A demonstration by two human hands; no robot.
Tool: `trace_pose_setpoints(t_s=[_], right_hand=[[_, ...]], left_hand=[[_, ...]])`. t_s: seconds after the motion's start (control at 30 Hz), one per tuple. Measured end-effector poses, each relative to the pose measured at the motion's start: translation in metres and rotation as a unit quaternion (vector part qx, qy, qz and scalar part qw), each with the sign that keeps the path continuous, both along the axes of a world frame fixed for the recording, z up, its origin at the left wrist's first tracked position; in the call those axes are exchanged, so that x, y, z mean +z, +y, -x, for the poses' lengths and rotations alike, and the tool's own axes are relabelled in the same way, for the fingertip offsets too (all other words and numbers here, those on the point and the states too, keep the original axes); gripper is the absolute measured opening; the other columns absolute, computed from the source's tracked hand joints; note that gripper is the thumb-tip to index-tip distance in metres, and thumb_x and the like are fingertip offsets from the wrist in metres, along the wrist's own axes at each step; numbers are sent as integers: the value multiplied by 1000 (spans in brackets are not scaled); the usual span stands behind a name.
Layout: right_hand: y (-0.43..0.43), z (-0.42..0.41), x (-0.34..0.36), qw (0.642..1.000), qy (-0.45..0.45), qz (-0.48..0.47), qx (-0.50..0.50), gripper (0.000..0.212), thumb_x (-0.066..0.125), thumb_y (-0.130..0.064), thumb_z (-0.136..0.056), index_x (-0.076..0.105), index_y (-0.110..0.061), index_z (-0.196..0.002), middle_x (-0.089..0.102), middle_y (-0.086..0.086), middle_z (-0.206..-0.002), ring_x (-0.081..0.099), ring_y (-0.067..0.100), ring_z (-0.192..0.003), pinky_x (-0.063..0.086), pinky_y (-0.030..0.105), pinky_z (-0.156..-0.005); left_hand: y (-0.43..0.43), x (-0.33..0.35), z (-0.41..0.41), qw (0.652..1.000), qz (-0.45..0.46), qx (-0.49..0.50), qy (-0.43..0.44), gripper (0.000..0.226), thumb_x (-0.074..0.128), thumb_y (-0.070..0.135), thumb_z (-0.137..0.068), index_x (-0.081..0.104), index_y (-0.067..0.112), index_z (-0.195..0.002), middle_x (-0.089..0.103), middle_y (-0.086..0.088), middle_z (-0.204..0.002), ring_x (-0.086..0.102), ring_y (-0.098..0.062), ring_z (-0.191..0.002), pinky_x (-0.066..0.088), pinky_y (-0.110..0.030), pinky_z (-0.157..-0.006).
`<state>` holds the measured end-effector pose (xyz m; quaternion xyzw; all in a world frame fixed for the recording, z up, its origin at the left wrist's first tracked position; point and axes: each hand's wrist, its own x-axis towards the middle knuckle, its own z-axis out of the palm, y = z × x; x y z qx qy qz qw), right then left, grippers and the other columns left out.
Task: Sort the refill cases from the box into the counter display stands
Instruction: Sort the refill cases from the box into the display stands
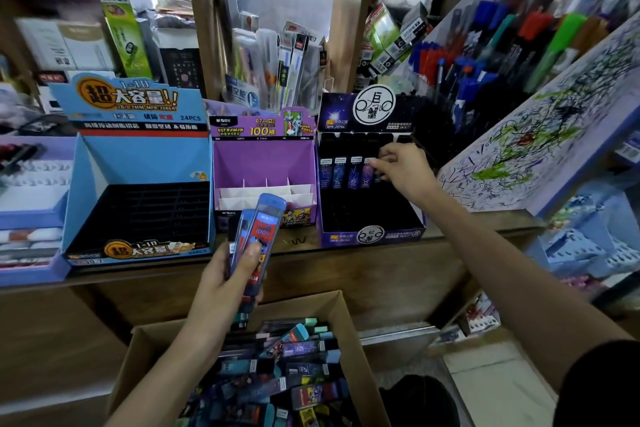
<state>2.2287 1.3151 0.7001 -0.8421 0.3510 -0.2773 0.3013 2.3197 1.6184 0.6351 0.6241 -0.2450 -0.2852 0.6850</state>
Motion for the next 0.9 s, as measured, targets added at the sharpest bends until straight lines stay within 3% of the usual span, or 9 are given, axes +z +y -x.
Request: trace_pose_setpoints(t_s=[0.07,0.17,0.2,0.27,0.33,0.4,0.63,0.77,0.9], right_hand=[[4,2,6,997,70,38,-12,25,64,-20,-89,65,4,-90,68,15,-82,66,27,-80,55,36,-76],[22,12,12,980,151,119,-46,28,61,-30,-91,67,-3,-85,67,11,-80,64,27,-79,53,39,-76],[34,16,12,985,123,113,-38,26,59,-31,-92,67,-7,-85,68,8,-79,64,23,-78,53,38,-75],[68,24,12,999,4,-6,31,24,54,-31,-94,66,-13,-84,69,1,-75,66,13,-71,54,32,-69],[109,25,8,977,-78,-155,125,22,51,-33,-94,64,-18,-85,69,-4,-74,67,9,-68,52,24,-61],[141,21,-2,951,-113,-227,179,15,54,-29,-93,64,-18,-88,68,-6,-76,66,5,-70,51,19,-57],[173,0,-9,928,-154,-282,188,11,60,-19,-91,60,-8,-91,66,-2,-83,64,0,-71,49,15,-55],[169,-21,6,907,-190,-329,182,9,63,-17,-89,60,-13,-81,68,6,-82,62,18,-67,48,30,-57],[150,-57,33,916,-257,-265,155,5,65,-14,-88,63,-18,-86,70,1,-82,66,13,-65,50,22,-54]], left_hand=[[0,2,2,1000,3,-3,-4,41,57,52,-73,57,21,-100,62,3,-62,55,-9,-49,46,-19,-45],[-1,6,5,1000,6,-8,-9,42,57,54,-72,57,22,-99,63,4,-63,56,-9,-50,47,-19,-47],[-2,7,6,1000,10,-11,-8,43,57,55,-72,56,21,-99,62,4,-64,56,-10,-50,47,-19,-47],[-5,10,8,1000,19,-21,-5,46,58,56,-71,56,19,-98,61,4,-64,55,-11,-50,47,-20,-46],[-10,12,12,999,24,-37,-3,46,59,57,-70,57,20,-98,61,4,-64,54,-11,-50,46,-20,-46],[-15,12,16,999,27,-46,-3,45,60,57,-69,58,22,-97,60,3,-63,53,-10,-49,45,-20,-45],[-5,9,12,1000,18,-7,24,50,58,60,-68,58,24,-103,60,3,-59,52,-9,-46,44,-20,-43],[16,15,-10,999,33,27,16,49,50,56,-76,57,13,-98,58,1,-58,49,-11,-43,41,-21,-40],[42,22,-33,998,47,50,-3,38,47,50,-83,55,14,-93,57,-2,-62,48,-13,-45,42,-22,-42]])
